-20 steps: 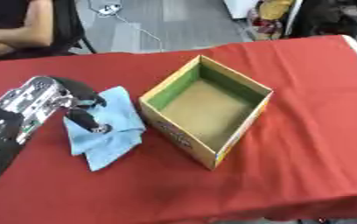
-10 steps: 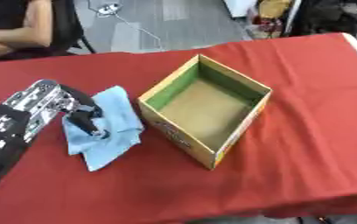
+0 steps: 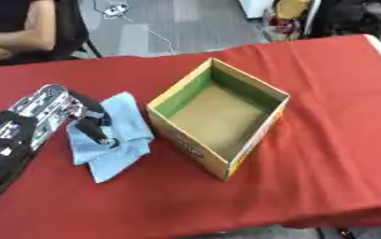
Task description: Pick up objects on the table and place them in the box.
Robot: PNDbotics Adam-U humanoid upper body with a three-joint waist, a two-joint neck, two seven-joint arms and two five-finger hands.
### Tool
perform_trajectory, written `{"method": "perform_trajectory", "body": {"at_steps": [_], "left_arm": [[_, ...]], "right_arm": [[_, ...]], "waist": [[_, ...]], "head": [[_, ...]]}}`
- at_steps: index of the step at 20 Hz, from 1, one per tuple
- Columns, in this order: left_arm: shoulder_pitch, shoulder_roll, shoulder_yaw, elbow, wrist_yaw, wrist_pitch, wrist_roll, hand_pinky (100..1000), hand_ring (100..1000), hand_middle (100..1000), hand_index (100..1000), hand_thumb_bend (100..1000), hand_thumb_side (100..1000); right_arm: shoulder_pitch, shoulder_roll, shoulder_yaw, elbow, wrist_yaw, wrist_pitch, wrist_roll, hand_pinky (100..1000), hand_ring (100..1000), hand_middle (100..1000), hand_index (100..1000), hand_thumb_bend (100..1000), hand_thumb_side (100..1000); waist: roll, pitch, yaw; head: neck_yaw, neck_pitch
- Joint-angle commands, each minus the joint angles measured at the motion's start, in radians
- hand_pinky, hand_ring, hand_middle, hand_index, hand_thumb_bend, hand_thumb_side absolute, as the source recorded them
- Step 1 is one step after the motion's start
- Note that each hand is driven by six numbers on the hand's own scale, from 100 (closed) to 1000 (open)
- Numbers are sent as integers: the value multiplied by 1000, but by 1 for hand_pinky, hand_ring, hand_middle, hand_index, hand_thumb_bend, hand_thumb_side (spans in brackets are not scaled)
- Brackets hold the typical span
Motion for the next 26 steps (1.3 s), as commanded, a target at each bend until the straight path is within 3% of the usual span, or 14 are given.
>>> {"method": "perform_trajectory", "body": {"at_steps": [1, 7, 11, 12, 13, 14, 15, 16, 17, 18, 19, 20, 23, 26], "left_arm": [[-18, -7, 21, -14, -41, 4, 47, 772, 739, 777, 942, 911, 873], [-36, -61, -1, -37, -313, -56, 131, 824, 766, 753, 949, 892, 865], [-38, -91, -3, -31, -414, -106, 156, 814, 741, 716, 899, 891, 853], [-38, -95, -2, -28, -427, -112, 163, 773, 667, 655, 813, 887, 828], [-37, -100, -2, -26, -440, -115, 173, 748, 619, 617, 774, 883, 797], [-35, -103, -1, -23, -451, -115, 186, 700, 552, 563, 716, 871, 682], [-32, -106, 1, -18, -461, -112, 200, 700, 552, 563, 716, 871, 682], [-29, -108, 3, -10, -468, -107, 212, 620, 449, 474, 615, 850, 401], [-26, -110, 8, 0, -471, -98, 222, 620, 449, 474, 615, 850, 401], [-24, -111, 12, 9, -469, -87, 231, 549, 363, 403, 519, 778, 140], [-22, -111, 19, 18, -458, -74, 239, 528, 341, 382, 488, 717, 108], [-21, -110, 24, 24, -443, -61, 249, 435, 281, 322, 410, 539, 100], [-13, -100, 61, 40, -327, 3, 318, 145, 134, 193, 261, 150, 100], [4, -83, 107, 90, -105, 100, 375, 100, 100, 135, 164, 100, 246]], "right_arm": [[-23, -6, -5, -16, -5, -3, 3, 576, 738, 826, 982, 468, 645], [-27, -3, -5, -16, -7, -1, 1, 576, 737, 825, 983, 468, 645], [-30, -2, -4, -16, -9, -1, 2, 576, 736, 825, 983, 467, 644], [-30, -2, -4, -16, -10, 0, 2, 576, 736, 825, 982, 466, 644], [-31, -2, -5, -16, -10, 0, 2, 576, 736, 825, 982, 465, 644], [-32, -1, -6, -16, -10, 1, 1, 576, 735, 824, 982, 464, 644], [-32, -1, -6, -16, -10, 1, 0, 576, 735, 824, 982, 464, 644], [-33, -1, -6, -16, -10, 2, -1, 575, 734, 824, 982, 463, 644], [-33, -1, -7, -16, -10, 2, -1, 575, 734, 824, 982, 463, 644], [-33, -1, -7, -16, -10, 3, -2, 575, 734, 823, 981, 460, 645], [-33, -1, -8, -16, -10, 3, -2, 574, 733, 823, 981, 459, 645], [-33, -1, -8, -16, -9, 4, -3, 574, 733, 823, 981, 457, 646], [-31, -1, -11, -16, -7, 6, -5, 573, 732, 822, 980, 454, 646], [-30, -1, -13, -16, -5, 7, -7, 572, 730, 821, 979, 451, 646]], "waist": [[-4, -6, -2], [-6, -2, -6], [-5, -2, -7], [-5, -2, -7], [-5, -2, -8], [-5, -2, -8], [-4, -3, -9], [-4, -3, -9], [-4, -3, -9], [-4, -3, -9], [-4, -3, -8], [-5, -3, -8], [-5, -4, -6], [-5, -5, -4]], "head": [[2, -1], [6, -1], [7, -1], [7, -1], [7, -1], [6, -1], [6, -1], [4, -1], [3, -1], [2, -1], [1, -1], [1, -1], [-1, -1], [-3, -1]]}}
